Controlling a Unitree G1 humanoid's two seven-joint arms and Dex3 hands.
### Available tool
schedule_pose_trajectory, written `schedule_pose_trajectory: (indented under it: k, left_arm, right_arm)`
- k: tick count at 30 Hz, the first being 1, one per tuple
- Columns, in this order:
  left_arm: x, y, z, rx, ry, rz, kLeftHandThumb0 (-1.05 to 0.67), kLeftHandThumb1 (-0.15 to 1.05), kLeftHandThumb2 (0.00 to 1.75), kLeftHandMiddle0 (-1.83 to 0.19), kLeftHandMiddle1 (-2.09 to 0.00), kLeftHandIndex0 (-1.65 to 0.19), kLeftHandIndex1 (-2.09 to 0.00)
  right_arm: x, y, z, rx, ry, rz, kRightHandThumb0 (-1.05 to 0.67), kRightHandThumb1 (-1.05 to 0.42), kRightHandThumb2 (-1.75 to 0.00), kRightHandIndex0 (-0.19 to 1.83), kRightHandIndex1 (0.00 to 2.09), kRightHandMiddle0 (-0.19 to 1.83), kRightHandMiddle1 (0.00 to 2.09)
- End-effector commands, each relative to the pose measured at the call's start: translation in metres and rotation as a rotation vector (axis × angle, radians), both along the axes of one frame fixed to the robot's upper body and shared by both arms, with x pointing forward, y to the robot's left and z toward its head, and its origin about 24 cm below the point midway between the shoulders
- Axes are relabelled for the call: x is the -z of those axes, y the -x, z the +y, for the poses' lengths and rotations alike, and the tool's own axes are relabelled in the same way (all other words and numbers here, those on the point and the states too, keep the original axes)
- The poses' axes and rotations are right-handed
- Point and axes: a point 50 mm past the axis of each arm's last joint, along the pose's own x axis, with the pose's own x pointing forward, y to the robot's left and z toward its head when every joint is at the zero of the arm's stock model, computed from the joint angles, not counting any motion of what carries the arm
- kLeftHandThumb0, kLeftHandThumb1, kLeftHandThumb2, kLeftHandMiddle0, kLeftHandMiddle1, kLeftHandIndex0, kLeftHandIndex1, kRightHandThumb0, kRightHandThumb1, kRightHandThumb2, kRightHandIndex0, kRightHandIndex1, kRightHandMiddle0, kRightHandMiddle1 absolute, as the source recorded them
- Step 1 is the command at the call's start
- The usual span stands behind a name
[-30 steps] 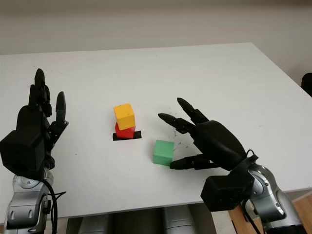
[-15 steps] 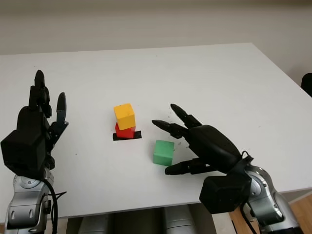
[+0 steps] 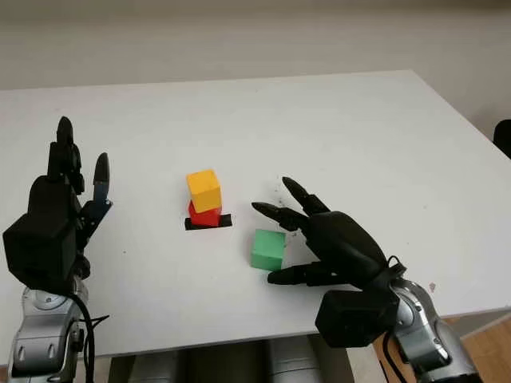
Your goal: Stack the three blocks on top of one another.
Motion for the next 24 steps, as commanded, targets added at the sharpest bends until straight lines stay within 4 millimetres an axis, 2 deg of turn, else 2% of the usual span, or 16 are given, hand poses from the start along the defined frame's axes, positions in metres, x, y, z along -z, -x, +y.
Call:
schedule_pose_trajectory:
  k: [1,11,18,19,21,24]
  left_arm:
    - [-0.0044,0.0015,-0.0016,0.009,-0.007,-0.029,-0.61,1.05,0.53,0.03,-0.05,0.02,-0.05]
    - [-0.0037,0.0023,-0.0016,0.004,-0.009,-0.030,-0.62,1.05,0.53,0.03,-0.06,0.01,-0.06]
    - [-0.0037,0.0009,-0.0038,0.007,-0.001,-0.045,-0.61,1.05,0.58,0.02,-0.06,0.03,-0.05]
    - [-0.0038,0.0010,-0.0041,0.006,-0.002,-0.044,-0.61,1.05,0.58,0.02,-0.06,0.02,-0.05]
    - [-0.0039,0.0012,-0.0045,0.007,0.008,-0.044,-0.62,1.05,0.59,0.03,-0.05,0.02,-0.05]
    - [-0.0038,0.0015,-0.0050,0.005,0.012,-0.044,-0.62,1.05,0.59,0.03,-0.05,0.03,-0.05]
  right_arm:
    - [-0.0018,-0.0033,0.0015,-0.007,0.000,-0.025,-0.60,-0.96,-0.06,-0.01,0.07,0.42,0.10]
    - [0.0026,-0.0062,-0.0002,0.000,0.000,-0.035,-0.55,-0.99,-0.06,0.02,0.07,0.46,0.13]
    - [0.0047,-0.0037,0.0031,-0.022,-0.061,0.004,-0.53,-1.00,-0.06,0.04,0.07,0.52,0.19]
    - [0.0052,-0.0033,0.0037,-0.027,-0.065,0.010,-0.53,-1.00,-0.06,0.05,0.07,0.49,0.25]
    - [0.0058,-0.0026,0.0050,-0.033,-0.078,0.018,-0.53,-1.01,-0.05,0.06,0.06,0.25,0.75]
    - [0.0067,-0.0019,0.0076,-0.042,-0.110,0.022,-0.49,-1.03,-0.06,0.08,0.06,0.13,1.10]
